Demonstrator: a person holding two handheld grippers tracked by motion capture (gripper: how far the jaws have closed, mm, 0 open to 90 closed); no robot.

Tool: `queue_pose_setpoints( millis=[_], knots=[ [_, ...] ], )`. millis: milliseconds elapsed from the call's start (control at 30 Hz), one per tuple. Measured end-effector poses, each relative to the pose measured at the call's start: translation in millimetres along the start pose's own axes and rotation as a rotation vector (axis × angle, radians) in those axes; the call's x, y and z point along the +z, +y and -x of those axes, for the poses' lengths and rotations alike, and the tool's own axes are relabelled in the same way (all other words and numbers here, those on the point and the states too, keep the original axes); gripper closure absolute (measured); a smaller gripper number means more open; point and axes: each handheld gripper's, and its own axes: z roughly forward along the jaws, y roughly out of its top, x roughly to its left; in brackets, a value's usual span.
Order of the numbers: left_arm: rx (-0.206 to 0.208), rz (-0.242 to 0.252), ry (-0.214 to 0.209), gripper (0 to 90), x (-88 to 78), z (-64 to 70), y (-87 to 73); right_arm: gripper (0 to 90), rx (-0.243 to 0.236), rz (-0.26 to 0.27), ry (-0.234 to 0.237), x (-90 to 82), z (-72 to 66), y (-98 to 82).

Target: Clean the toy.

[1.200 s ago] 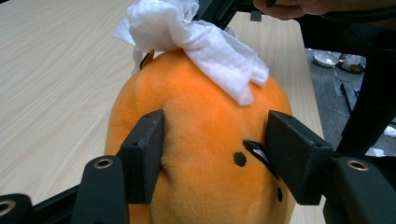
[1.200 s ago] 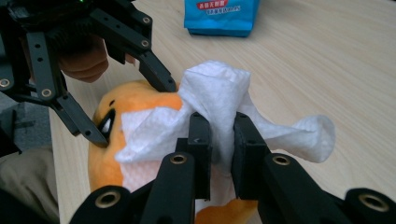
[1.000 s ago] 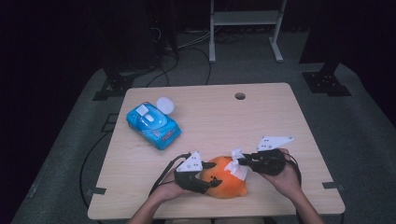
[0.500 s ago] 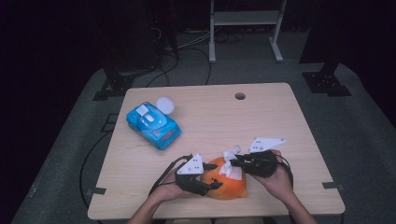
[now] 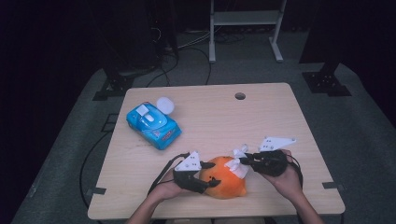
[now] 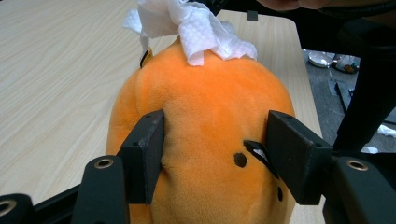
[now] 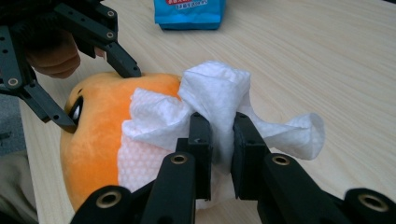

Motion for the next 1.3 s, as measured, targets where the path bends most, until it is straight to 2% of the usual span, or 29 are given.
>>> queue_pose_setpoints(
  millis=[100,167,267,300,400,600,700,733,800,933,1033,1067,1100,1133,1167,1200,1267,1300],
  knots=[
    [-0.011,0.004,0.002,38.1,-0.9,-1.7,-1.2,79.4,0.019,-0.026,-0.015,-2.3,8.5,-5.9],
    [-0.022,0.008,0.002,38.1,-1.9,-3.4,-2.6,79.4,0.015,-0.031,-0.022,-5.4,9.5,-7.2],
    [-0.033,0.01,0.0,38.1,-2.4,-5.3,-3.5,79.4,0.025,-0.011,-0.001,-8.5,8.0,-6.8],
    [-0.038,0.015,0.0,38.0,-1.9,-5.9,-3.6,79.4,0.006,-0.007,0.015,-7.4,3.6,-5.2],
    [-0.039,0.013,0.004,37.8,-1.9,-6.9,-3.6,79.3,-0.033,-0.042,0.015,-0.8,-1.5,-5.4],
    [-0.065,0.016,0.034,37.8,-2.2,-9.9,-4.4,79.3,-0.04,-0.075,0.05,-1.5,-1.2,-8.0],
    [-0.1,0.027,0.043,37.7,-1.4,-14.1,-5.5,79.3,-0.046,-0.05,0.084,-3.4,-6.7,-4.2],
    [-0.1,0.027,0.043,37.7,-1.4,-14.1,-5.5,79.3,-0.046,-0.05,0.084,-3.4,-6.7,-4.2],
    [-0.115,0.029,0.058,37.7,-1.4,-16.6,-6.1,79.3,-0.077,-0.053,0.109,-0.8,-14.8,-1.5],
    [-0.13,0.038,0.069,37.3,-0.4,-17.3,-5.8,79.2,-0.088,-0.064,0.112,1.5,-15.6,-2.8],
    [-0.147,0.062,0.044,32.8,-5.5,-19.3,-0.4,79.3,-0.054,-0.064,0.099,3.6,-7.3,-7.1],
    [-0.147,0.062,0.044,31.2,-5.5,-19.3,-0.4,79.3,-0.054,-0.064,0.099,3.6,-7.3,-7.1],
    [-0.147,0.067,0.017,29.5,-9.6,-19.7,0.7,79.2,-0.048,-0.068,0.091,5.4,-5.8,-8.4],
    [-0.147,0.067,0.017,28.5,-9.6,-19.7,0.7,79.2,-0.048,-0.068,0.091,5.4,-5.8,-8.4],
    [-0.142,0.06,-0.003,28.4,-11.3,-19.8,-1.3,79.1,-0.045,-0.07,0.066,5.5,-2.4,-9.0],
    [-0.141,0.054,-0.018,28.3,-11.4,-20.2,-2.8,79.1,-0.034,-0.069,0.067,5.7,-0.3,-9.6],
    [-0.149,0.051,-0.028,30.9,-10.6,-20.8,-4.1,79.1,-0.02,-0.069,0.061,5.8,2.1,-9.9],
    [-0.141,0.046,-0.019,34.5,-10.0,-21.5,-3.9,79.1,-0.017,-0.063,0.058,4.8,1.9,-9.0]
  ],
)
